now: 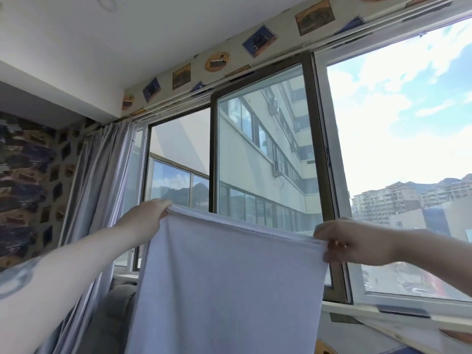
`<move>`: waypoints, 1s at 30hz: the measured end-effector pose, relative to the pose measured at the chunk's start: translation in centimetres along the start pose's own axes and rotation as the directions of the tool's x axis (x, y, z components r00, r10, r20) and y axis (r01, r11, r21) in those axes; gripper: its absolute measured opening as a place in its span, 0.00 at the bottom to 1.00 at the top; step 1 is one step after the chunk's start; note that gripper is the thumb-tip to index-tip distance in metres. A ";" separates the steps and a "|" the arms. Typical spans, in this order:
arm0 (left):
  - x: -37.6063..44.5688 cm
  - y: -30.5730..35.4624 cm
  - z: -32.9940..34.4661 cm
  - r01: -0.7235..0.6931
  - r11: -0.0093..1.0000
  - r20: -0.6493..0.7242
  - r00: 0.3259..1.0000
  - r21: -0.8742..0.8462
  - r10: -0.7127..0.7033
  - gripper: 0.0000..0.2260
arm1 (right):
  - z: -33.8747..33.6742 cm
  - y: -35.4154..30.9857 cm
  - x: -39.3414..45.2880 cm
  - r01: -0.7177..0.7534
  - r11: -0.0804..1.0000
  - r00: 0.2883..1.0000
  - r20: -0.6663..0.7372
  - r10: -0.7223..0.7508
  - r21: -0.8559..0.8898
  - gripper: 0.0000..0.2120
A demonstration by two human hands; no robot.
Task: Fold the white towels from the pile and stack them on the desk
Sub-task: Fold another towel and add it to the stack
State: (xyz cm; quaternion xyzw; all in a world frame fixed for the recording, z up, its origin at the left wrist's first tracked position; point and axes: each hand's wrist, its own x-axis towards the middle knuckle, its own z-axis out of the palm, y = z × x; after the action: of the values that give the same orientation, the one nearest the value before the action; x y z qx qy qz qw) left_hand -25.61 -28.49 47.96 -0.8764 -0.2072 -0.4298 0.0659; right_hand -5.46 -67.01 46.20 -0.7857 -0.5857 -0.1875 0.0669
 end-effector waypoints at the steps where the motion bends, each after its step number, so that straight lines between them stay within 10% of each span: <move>1: -0.1 -0.1 0.2 0.005 1.000 0.004 1.000 0.013 -0.005 0.16 | -0.7 0.2 0.5 -0.023 1.000 0.998 -0.052 0.022 -0.019 0.12; 5: -0.6 -1.2 0.7 0.018 0.999 0.022 1.000 -0.038 -0.017 0.08 | -2.5 0.9 3.2 -0.091 0.995 0.969 -0.235 0.080 -0.033 0.11; 12: -4.2 -1.6 2.3 -0.110 0.967 0.315 0.949 0.229 0.033 0.11 | -2.1 1.3 3.9 -0.138 0.989 0.990 -0.047 0.136 -0.055 0.13; 21: -3.8 0.1 1.9 -0.143 0.986 0.285 0.952 0.082 0.114 0.12 | -4.1 2.2 1.0 -0.046 0.787 0.993 -0.059 0.104 0.616 0.15; 24: -3.5 1.1 2.7 -0.137 0.983 0.184 0.976 0.124 0.113 0.10 | -3.4 2.8 1.5 -0.197 0.972 0.980 -0.016 0.200 0.127 0.14; 30: -2.6 1.8 3.2 -0.173 0.974 0.180 0.973 0.146 0.146 0.12 | -4.0 2.3 1.5 -0.221 0.860 0.974 -0.154 0.169 -0.460 0.15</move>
State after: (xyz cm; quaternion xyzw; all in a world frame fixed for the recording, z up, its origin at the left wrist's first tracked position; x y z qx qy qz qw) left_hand -23.99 -29.94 44.04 -0.9152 -0.1748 -0.3294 0.1528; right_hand -3.84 -67.68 50.65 -0.8220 -0.4348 -0.3596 -0.0772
